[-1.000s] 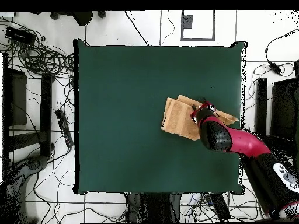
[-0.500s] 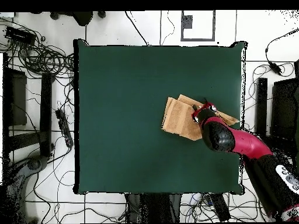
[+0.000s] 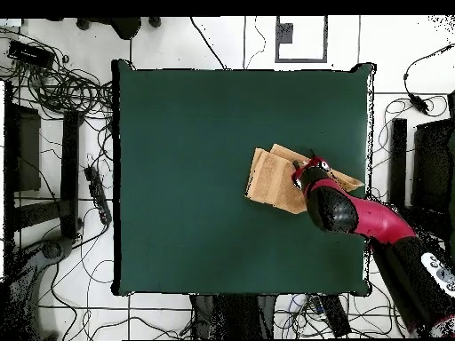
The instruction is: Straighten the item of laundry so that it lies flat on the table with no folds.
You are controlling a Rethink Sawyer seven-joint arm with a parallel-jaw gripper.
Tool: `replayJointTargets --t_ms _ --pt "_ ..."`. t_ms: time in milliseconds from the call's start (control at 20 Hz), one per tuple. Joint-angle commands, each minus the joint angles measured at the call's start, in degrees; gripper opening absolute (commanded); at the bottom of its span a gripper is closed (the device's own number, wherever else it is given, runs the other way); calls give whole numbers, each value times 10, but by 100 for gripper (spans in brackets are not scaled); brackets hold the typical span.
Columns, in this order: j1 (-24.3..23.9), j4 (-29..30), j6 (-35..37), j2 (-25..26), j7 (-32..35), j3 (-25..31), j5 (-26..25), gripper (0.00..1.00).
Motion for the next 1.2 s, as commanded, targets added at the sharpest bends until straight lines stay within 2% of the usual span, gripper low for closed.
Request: replayJointTargets --t_ms 50,350,650,1200 --pt "26 59 89 7 56 48 3 100" --pt "8 87 77 0 57 71 3 100" --pt "-20 74 116 56 14 90 0 100" --pt "-60 64 102 113 -13 136 -31 100"
